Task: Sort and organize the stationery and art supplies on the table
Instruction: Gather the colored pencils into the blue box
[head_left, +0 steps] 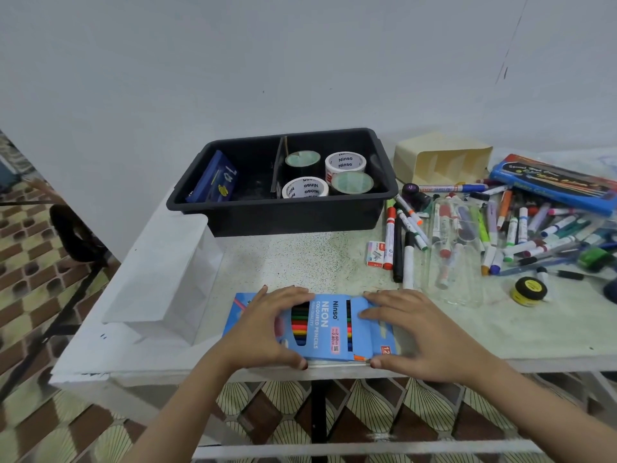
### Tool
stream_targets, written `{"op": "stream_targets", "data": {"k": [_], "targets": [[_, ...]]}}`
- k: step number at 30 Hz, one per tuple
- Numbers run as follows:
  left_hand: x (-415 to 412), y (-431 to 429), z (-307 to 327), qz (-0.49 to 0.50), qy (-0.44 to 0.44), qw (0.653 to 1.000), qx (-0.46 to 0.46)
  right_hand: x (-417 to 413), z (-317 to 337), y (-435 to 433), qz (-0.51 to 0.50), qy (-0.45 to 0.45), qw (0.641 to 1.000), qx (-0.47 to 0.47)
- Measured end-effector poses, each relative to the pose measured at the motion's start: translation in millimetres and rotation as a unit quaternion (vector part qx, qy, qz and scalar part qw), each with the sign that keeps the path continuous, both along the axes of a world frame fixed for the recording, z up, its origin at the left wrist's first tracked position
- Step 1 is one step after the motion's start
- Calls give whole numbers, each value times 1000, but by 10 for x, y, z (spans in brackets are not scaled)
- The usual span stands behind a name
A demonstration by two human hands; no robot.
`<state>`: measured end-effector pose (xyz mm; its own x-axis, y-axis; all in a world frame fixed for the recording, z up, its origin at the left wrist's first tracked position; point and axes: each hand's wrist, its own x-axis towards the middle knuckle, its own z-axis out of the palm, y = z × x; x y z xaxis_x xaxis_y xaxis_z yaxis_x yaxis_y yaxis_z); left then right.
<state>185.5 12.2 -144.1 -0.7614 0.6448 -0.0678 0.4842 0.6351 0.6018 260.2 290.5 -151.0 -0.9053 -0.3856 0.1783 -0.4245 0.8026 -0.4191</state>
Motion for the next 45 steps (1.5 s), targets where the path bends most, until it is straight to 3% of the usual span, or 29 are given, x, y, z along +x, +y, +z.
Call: {"op": "stream_targets", "data": {"k": [17, 22, 31, 41, 45], "targets": [[15, 24, 17, 28, -15, 999, 14, -117, 42, -190, 9, -27, 1000, 9], [8, 10, -4, 27, -17, 999, 15, -91, 13, -233, -31, -41, 999, -7], [-7, 5, -22, 28, -16, 999, 9, -76, 32, -255, -25, -79, 993, 86], [15, 31, -3, 33, -10, 999, 1, -159, 10, -282, -3, -116, 987, 110], [19, 29, -10, 29, -10, 1000, 4, -147, 45, -302, 1, -122, 990, 77]]}}
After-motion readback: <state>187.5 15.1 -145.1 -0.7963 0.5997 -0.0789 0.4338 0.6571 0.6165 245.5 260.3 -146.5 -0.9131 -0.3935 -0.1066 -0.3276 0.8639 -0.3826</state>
